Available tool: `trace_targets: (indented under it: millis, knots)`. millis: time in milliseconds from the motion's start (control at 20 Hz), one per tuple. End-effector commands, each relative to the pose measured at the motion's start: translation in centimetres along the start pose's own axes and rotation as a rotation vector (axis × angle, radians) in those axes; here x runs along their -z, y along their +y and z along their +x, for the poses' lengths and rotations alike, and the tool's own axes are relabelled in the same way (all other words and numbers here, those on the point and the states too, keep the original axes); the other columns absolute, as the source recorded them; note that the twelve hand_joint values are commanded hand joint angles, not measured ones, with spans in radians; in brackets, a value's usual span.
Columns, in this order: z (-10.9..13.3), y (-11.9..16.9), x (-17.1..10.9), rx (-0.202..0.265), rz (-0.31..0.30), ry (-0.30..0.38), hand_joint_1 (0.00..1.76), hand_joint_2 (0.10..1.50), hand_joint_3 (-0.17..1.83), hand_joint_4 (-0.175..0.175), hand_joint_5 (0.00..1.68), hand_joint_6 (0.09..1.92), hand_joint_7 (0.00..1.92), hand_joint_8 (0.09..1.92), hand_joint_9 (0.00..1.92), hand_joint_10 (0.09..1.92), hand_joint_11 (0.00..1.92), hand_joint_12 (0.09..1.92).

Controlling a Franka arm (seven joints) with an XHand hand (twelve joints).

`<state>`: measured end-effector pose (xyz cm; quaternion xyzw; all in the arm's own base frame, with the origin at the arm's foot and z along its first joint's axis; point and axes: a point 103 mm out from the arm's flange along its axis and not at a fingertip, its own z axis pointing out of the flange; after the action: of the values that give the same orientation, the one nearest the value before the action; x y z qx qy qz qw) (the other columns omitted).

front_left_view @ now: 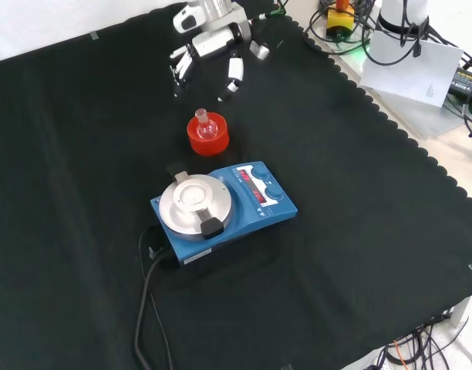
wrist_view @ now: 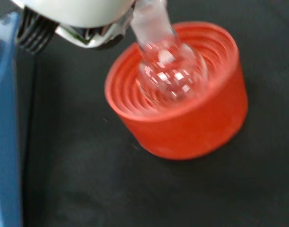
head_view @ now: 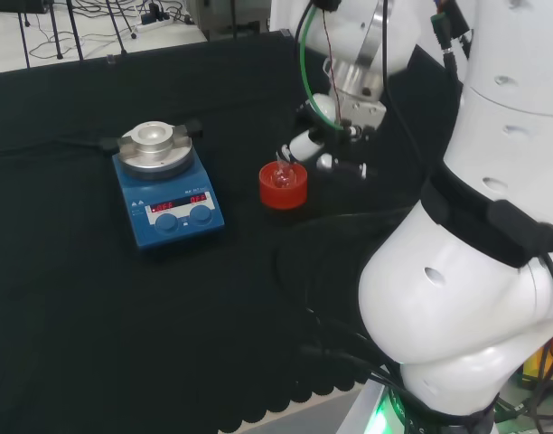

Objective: Pick up the round-bottom flask.

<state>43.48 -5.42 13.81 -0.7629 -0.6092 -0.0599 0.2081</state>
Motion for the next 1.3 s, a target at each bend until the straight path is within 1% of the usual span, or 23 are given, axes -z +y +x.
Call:
trace_targets:
  millis: [50,250,400,500,850,950,1300]
  knots:
    - [-1.3,0.6,-2.9,-0.010,-0.005,0.059,0.89,0.51,0.76,-0.057,0.63,0.09,0.44,0.67,0.53,0.67,0.00,1.37]
    - [-1.4,0.5,-3.5,-0.006,-0.017,0.076,0.88,0.51,0.73,-0.058,0.64,0.09,0.43,0.67,0.53,0.67,0.00,1.38]
    - [-1.2,0.5,-3.5,-0.001,-0.046,0.094,0.85,0.52,0.67,-0.059,0.64,0.09,0.42,0.68,0.53,0.67,0.00,1.38]
    - [-0.8,0.6,-3.5,0.009,-0.059,0.090,0.84,0.52,0.66,-0.060,0.64,0.09,0.42,0.68,0.54,0.67,0.01,1.38]
    - [0.3,1.3,-4.1,0.014,-0.092,0.134,0.86,0.56,0.56,-0.066,0.67,0.09,0.44,0.68,0.57,0.66,0.12,1.36]
    - [0.5,1.5,-4.2,0.018,-0.107,0.135,0.87,0.56,0.56,-0.067,0.67,0.10,0.45,0.68,0.57,0.66,0.14,1.36]
    - [0.4,2.5,-4.9,0.010,-0.125,0.145,0.89,0.58,0.55,-0.071,0.69,0.16,0.46,0.67,0.61,0.64,0.21,1.33]
